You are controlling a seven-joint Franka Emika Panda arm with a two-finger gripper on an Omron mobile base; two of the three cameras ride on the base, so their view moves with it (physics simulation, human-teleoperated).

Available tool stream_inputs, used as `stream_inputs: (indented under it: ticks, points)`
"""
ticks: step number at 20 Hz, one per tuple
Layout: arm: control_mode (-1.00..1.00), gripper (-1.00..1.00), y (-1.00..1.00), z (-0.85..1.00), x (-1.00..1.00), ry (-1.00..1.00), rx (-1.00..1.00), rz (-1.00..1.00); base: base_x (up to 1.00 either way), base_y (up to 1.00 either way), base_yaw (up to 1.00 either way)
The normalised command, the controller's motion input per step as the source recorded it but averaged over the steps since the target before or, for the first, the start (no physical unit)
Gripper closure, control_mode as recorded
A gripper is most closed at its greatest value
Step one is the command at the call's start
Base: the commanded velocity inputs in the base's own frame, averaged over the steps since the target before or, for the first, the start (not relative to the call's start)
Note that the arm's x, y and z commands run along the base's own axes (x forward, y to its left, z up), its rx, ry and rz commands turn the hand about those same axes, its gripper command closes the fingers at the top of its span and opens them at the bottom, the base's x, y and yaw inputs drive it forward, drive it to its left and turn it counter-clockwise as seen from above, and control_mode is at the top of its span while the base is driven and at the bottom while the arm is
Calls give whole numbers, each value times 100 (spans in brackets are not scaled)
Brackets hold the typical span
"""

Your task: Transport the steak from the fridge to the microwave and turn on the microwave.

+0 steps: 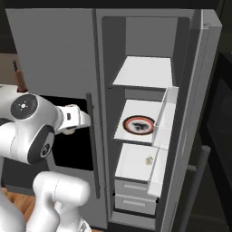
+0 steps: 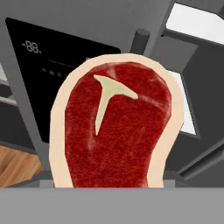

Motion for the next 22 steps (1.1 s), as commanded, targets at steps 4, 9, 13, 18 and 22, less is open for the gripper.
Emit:
stream_inputs:
  ticks: [4, 9, 13, 18, 22]
  points:
    - [100, 100, 0, 0, 0, 0, 0, 0, -53, 3, 0]
    - [100, 100, 0, 0, 0, 0, 0, 0, -61, 4, 0]
    - [100, 100, 0, 0, 0, 0, 0, 0, -57, 9, 0]
    - [100, 100, 0, 0, 0, 0, 0, 0, -56, 10, -2]
    - [100, 100, 0, 0, 0, 0, 0, 0, -59, 2, -6]
